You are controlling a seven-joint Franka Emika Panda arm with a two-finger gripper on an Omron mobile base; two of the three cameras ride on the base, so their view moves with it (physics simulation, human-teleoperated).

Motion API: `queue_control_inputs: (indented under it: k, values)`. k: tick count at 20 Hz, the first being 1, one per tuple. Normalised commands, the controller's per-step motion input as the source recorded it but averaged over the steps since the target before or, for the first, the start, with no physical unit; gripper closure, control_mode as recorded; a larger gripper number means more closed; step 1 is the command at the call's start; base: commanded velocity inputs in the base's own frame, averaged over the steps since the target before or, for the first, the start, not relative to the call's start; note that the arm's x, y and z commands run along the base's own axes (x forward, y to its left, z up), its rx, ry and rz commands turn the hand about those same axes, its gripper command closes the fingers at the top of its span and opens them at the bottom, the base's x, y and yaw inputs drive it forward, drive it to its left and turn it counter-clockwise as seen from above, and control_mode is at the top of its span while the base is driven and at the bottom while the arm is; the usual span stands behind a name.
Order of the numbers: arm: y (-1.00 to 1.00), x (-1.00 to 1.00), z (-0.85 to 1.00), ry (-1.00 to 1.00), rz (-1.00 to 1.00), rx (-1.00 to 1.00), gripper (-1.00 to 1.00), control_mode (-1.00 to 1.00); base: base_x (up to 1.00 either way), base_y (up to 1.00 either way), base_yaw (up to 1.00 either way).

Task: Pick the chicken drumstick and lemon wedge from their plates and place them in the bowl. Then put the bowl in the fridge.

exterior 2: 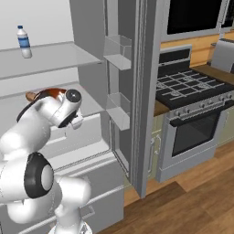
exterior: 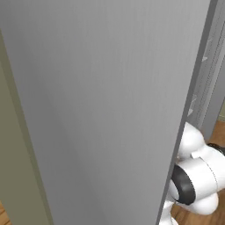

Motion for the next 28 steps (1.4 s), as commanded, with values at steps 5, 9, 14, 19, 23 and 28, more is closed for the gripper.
queue_control_inputs:
  k: [5,9,14,19,23,28]
  values:
    - [0.22,0.41,-0.01,0.00,-0.01,0.00,-1.00,-1.00,0.00,0.00,0.00]
    - [0.00,-0.18,0.03,-0.01,0.00,0.00,-1.00,-1.00,0.00,0.00,0.00]
    - [0.00,-0.17,0.49,-0.01,0.00,0.00,-1.00,-1.00,0.00,0.00,0.00]
    - [-0.08,-0.87,0.95,-0.08,-0.08,0.06,-1.00,-1.00,0.00,0.00,0.00]
    - [-0.48,-1.00,0.68,0.04,-0.21,0.09,-1.00,-1.00,0.00,0.00,0.00]
    - [-0.73,-1.00,0.64,0.19,-0.21,0.12,-1.00,-1.00,0.00,0.00,0.00]
